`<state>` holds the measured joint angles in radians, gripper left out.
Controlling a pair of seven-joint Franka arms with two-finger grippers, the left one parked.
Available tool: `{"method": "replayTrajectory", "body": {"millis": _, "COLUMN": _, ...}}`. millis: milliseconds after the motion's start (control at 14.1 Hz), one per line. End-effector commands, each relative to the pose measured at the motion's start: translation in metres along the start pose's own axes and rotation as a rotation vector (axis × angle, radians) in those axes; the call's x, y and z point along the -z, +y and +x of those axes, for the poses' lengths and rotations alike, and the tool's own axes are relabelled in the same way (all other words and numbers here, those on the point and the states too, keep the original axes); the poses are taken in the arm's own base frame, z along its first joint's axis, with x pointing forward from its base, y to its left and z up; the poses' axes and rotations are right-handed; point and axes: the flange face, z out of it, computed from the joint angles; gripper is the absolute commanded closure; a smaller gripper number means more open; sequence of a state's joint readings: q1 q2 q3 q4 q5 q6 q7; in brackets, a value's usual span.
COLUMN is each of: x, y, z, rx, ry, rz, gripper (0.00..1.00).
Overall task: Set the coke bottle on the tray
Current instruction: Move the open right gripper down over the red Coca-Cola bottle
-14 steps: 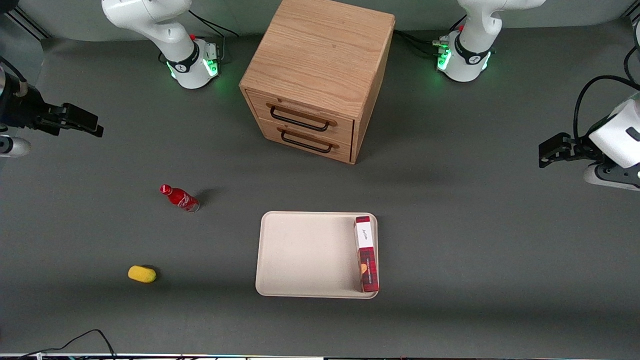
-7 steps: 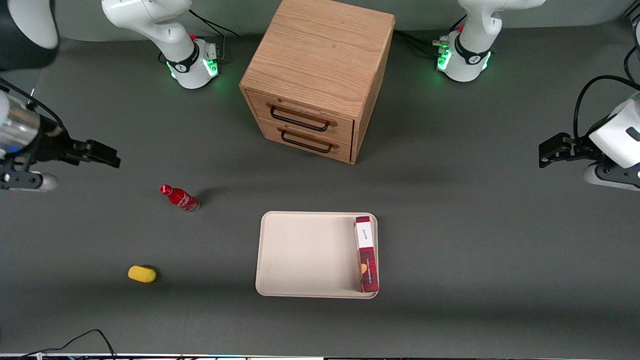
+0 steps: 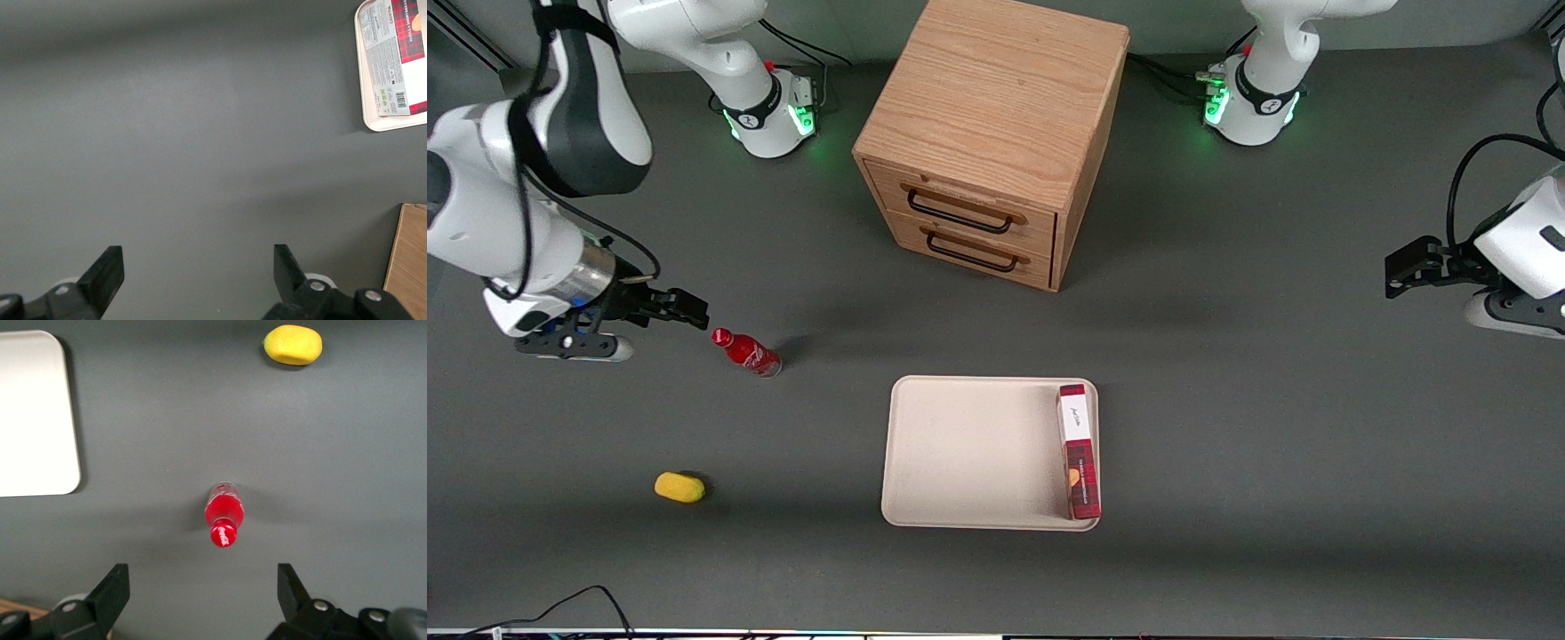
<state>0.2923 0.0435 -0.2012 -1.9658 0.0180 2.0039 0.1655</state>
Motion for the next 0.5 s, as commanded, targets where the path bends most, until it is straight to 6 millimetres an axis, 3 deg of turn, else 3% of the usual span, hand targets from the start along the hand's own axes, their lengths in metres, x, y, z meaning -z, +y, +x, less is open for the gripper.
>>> {"method": "replayTrajectory", "body": {"millis": 0, "x": -0.032, "y": -0.002, "z": -0.029, "rx": 0.048, "ry": 0.06, "rz": -0.041, "gripper": 0.02}}
{"method": "replayTrajectory", "body": {"millis": 425, "x": -0.088, "y": -0.006, "z": -0.046, "rx": 0.124, "ry": 0.117, "rz": -0.085, "gripper": 0.03}}
